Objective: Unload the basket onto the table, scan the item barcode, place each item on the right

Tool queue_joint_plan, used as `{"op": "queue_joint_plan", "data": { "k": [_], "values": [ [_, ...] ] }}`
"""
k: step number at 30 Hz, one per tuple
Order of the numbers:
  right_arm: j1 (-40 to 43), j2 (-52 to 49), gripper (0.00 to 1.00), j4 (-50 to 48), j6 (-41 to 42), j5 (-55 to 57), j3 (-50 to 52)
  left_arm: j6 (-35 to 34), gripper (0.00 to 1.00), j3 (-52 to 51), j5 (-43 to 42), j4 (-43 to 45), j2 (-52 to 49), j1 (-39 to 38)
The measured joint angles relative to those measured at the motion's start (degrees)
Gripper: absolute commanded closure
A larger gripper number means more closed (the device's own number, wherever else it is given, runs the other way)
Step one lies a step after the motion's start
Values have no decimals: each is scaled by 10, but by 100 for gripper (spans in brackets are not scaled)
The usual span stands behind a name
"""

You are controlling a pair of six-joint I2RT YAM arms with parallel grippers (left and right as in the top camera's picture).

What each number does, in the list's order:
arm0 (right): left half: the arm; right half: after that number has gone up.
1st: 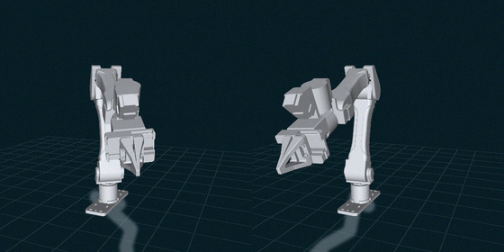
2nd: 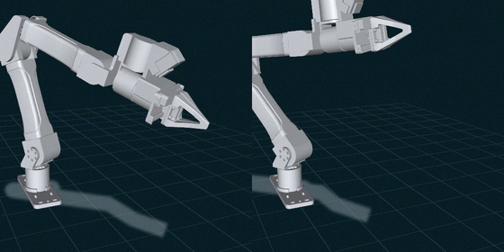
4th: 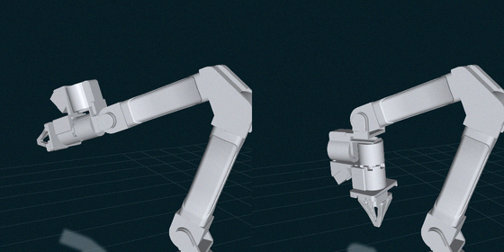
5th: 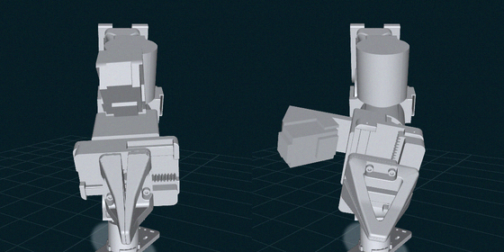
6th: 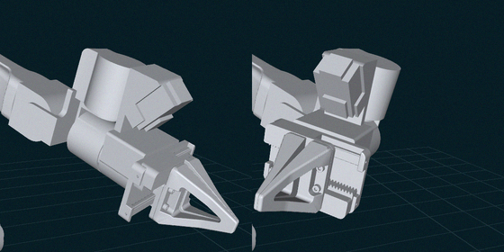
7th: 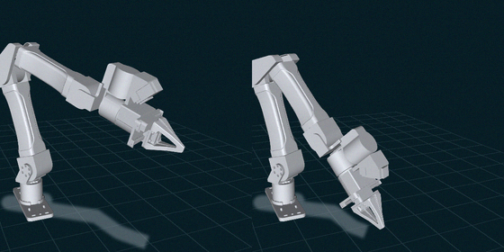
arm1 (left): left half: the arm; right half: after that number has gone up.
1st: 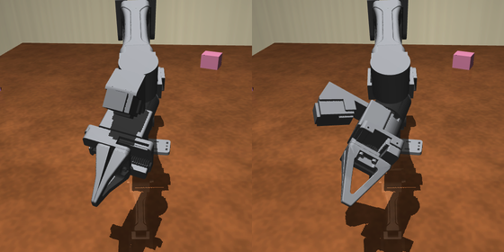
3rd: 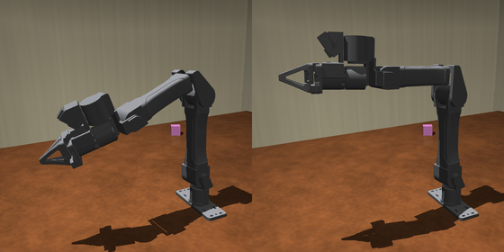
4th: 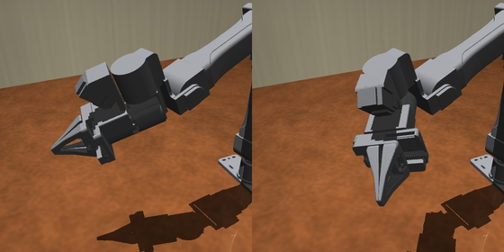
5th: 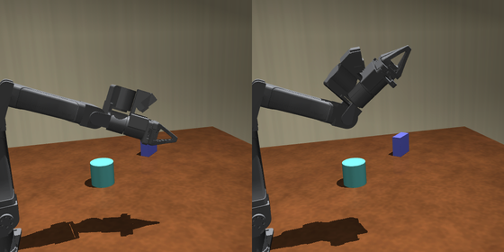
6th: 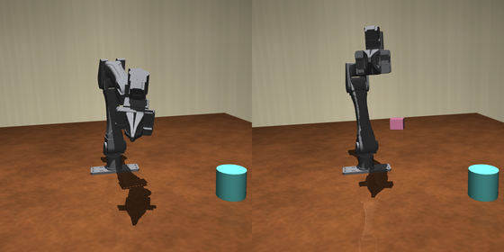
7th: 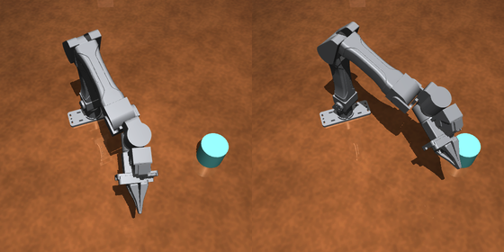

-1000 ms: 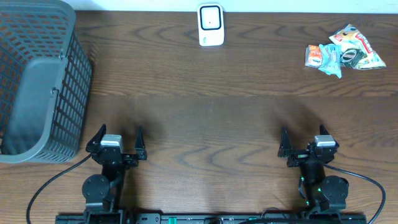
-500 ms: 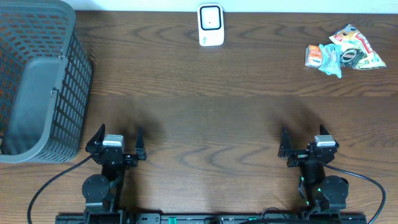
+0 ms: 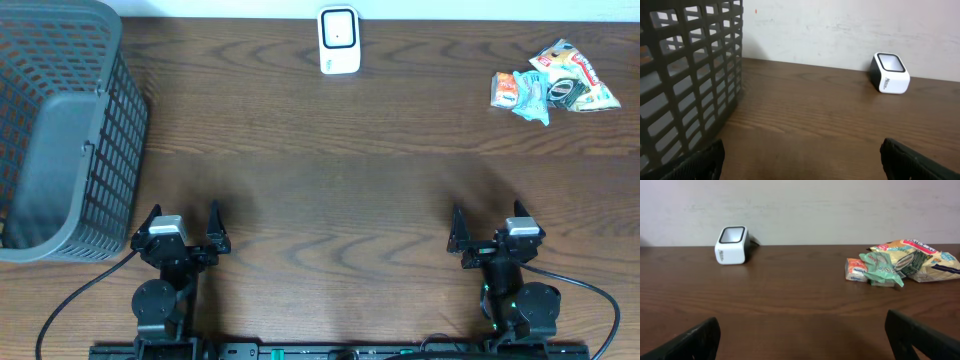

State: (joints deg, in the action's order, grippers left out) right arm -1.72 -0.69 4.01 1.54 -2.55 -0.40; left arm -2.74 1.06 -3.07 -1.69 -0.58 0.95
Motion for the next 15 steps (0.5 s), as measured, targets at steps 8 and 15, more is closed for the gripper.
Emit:
{"op": "queue_joint_plan", "data": {
  "k": [8,15],
  "values": [
    [0,0,1,0,0,0,0,15,2,0,0,0,0,-18],
    [0,0,1,0,0,0,0,17,2,0,0,0,0,-18]
  ]
}}
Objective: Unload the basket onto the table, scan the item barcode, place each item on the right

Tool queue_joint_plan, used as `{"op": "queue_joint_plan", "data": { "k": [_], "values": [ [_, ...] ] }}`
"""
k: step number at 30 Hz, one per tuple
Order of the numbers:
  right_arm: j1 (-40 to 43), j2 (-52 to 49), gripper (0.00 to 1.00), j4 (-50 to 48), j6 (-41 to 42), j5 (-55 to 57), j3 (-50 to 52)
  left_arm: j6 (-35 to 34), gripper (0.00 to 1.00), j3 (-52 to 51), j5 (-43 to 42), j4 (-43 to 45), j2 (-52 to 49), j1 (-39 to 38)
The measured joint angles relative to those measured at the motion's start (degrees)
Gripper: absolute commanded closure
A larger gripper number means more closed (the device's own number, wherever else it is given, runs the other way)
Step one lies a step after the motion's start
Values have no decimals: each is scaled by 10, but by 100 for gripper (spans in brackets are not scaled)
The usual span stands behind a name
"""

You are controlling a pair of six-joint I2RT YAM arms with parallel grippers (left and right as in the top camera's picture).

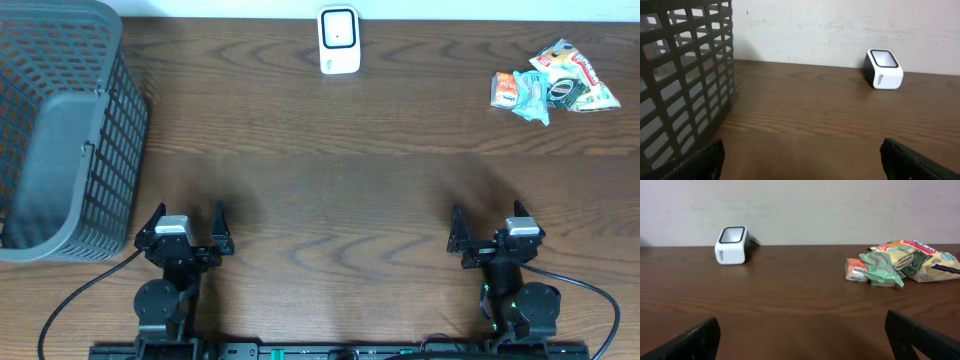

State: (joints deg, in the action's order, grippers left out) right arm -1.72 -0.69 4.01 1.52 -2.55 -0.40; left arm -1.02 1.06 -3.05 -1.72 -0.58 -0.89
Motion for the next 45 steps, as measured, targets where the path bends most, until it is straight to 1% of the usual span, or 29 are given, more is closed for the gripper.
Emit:
{"op": "queue_joint_plan", "data": {
  "k": [45],
  "values": [
    [0,0,1,0,0,0,0,23,2,0,0,0,0,0]
  ]
}}
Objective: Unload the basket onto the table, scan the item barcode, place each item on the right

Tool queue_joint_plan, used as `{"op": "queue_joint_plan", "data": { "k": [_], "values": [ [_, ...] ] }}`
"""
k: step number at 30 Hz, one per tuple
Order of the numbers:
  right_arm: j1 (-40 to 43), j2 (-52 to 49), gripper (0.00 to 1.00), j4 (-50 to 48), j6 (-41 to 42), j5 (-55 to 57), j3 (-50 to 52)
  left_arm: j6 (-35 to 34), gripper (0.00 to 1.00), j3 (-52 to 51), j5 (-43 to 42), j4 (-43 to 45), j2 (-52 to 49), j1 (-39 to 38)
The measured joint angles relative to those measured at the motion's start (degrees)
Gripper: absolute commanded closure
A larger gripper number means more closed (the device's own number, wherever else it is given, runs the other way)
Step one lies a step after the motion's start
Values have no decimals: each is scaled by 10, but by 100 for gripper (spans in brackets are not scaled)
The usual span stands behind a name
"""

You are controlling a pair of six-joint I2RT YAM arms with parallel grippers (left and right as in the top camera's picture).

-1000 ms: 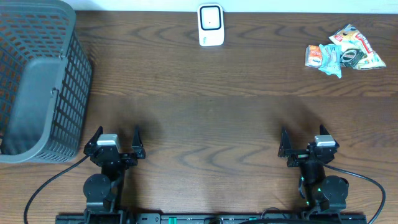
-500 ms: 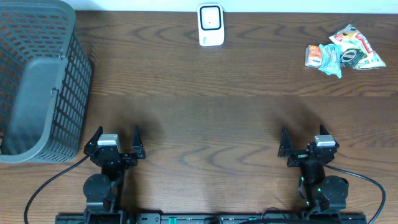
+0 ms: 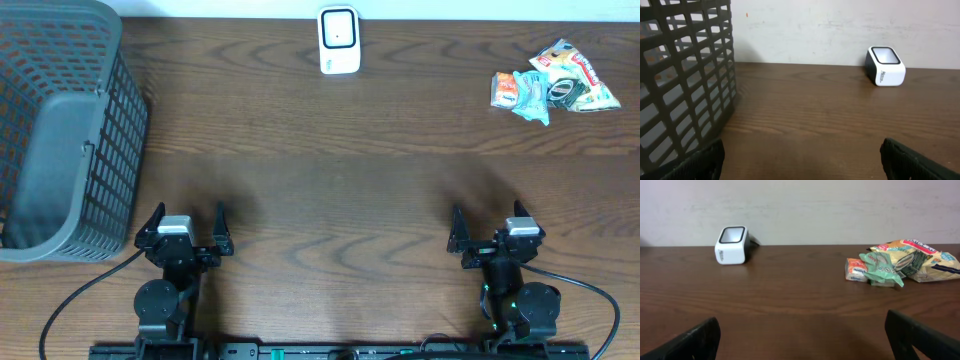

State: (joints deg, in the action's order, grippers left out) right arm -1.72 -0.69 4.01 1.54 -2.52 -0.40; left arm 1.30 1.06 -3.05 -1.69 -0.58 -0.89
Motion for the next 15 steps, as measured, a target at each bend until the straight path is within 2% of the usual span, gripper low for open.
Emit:
{"op": "queue_joint_plan", "data": {
  "k": [15],
  "values": [
    [0,0,1,0,0,0,0,0,2,0,0,0,0,0]
  ]
}}
